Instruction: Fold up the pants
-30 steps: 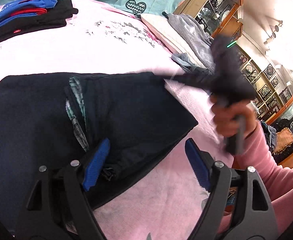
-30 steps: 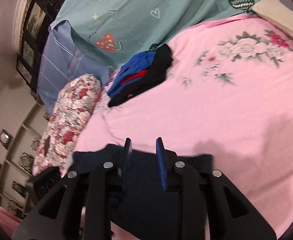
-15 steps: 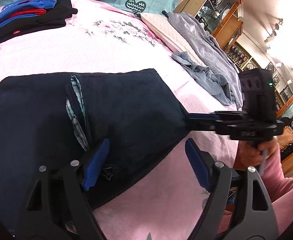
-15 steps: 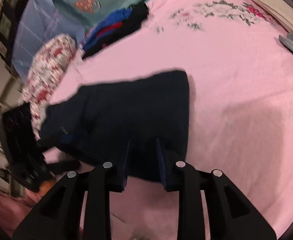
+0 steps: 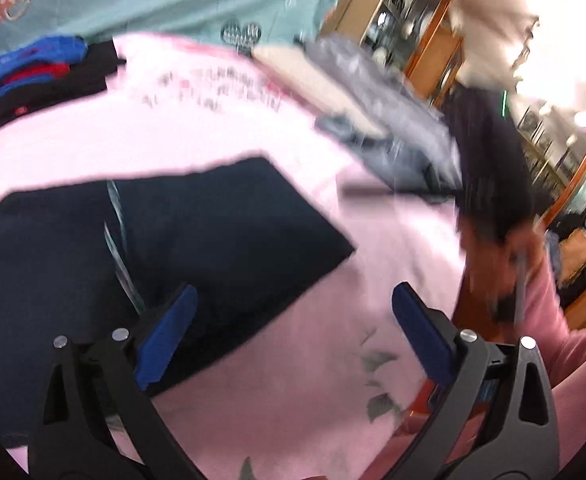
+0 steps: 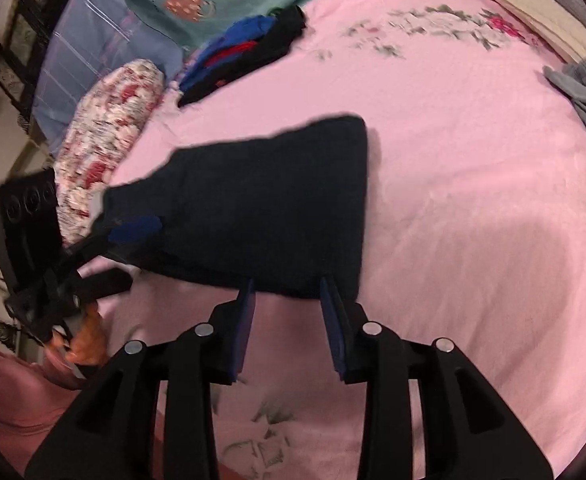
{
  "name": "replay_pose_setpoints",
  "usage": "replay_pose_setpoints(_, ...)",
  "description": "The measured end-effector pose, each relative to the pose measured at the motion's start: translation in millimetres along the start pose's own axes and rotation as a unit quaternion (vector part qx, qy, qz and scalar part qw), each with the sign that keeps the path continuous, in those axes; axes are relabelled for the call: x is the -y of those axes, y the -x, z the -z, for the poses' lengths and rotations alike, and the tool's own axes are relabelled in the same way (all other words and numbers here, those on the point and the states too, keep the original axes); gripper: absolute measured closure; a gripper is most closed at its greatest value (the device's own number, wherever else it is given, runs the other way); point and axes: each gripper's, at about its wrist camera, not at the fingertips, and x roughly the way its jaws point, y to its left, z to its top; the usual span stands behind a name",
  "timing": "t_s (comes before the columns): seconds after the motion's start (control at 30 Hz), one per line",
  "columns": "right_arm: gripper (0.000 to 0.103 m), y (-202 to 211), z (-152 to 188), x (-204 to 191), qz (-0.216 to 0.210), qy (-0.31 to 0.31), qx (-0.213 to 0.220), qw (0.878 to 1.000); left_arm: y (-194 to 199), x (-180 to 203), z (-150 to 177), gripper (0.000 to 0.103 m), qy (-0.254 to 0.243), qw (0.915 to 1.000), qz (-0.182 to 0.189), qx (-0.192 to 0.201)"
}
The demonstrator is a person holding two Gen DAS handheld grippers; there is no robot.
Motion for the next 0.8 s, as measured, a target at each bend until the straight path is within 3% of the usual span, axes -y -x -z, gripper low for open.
replay_pose_setpoints(0.1,0.069,1,-31,0,-0.021,-0.001,0.048,0.999,-2,3,3,0.003,-0.001,0.9998,-0.015,-0.010)
replay_pose_setpoints(0.17,0.069,-15,-51,7,-0.029,-0.018,0.055,0.998,-1,5,8,0.003,-0.007,0.9997,-0.021,-0.010)
replay_pose_setpoints(0.2,0.069,-29,-59,16,-0.030,-0.034,0.049,0.998,-1,7,11,0.003,-0.013,0.9996,-0.023,-0.009)
replay_pose_setpoints(0.27,0.069,-65,-70,38,0.020,-0.073,0.003,0.997,0,9,15,0.003,-0.021,0.9993,-0.028,-0.011)
replay_pose_setpoints(0.33,0.071,-73,-72,46,0.023,-0.097,0.001,0.995,8,11,14,0.003,-0.021,0.9995,-0.025,-0.003)
replay_pose_setpoints(0.43,0.070,-53,-76,18,0.042,-0.058,0.029,0.997,19,7,5,0.003,-0.005,1.0000,0.004,0.006)
replay_pose_setpoints(0.53,0.070,-45,-78,-22,-0.027,0.008,0.040,0.999,20,4,-1,0.003,0.004,1.0000,0.001,0.008)
replay_pose_setpoints(0.63,0.070,-68,-85,-51,-0.085,0.044,0.003,0.995,8,-5,4,0.003,0.025,0.9997,-0.002,-0.003)
replay_pose_setpoints(0.7,0.070,-98,-89,-64,-0.097,0.062,-0.043,0.992,6,-4,8,0.003,0.022,0.9997,-0.012,0.005)
replay_pose_setpoints(0.77,0.070,-136,-88,-68,-0.066,0.074,-0.098,0.990,4,0,9,0.003,0.011,0.9995,-0.030,0.002)
replay_pose_setpoints(0.8,0.075,-152,-85,-64,-0.051,0.068,-0.117,0.989,5,1,10,0.003,0.007,0.9995,-0.031,0.004)
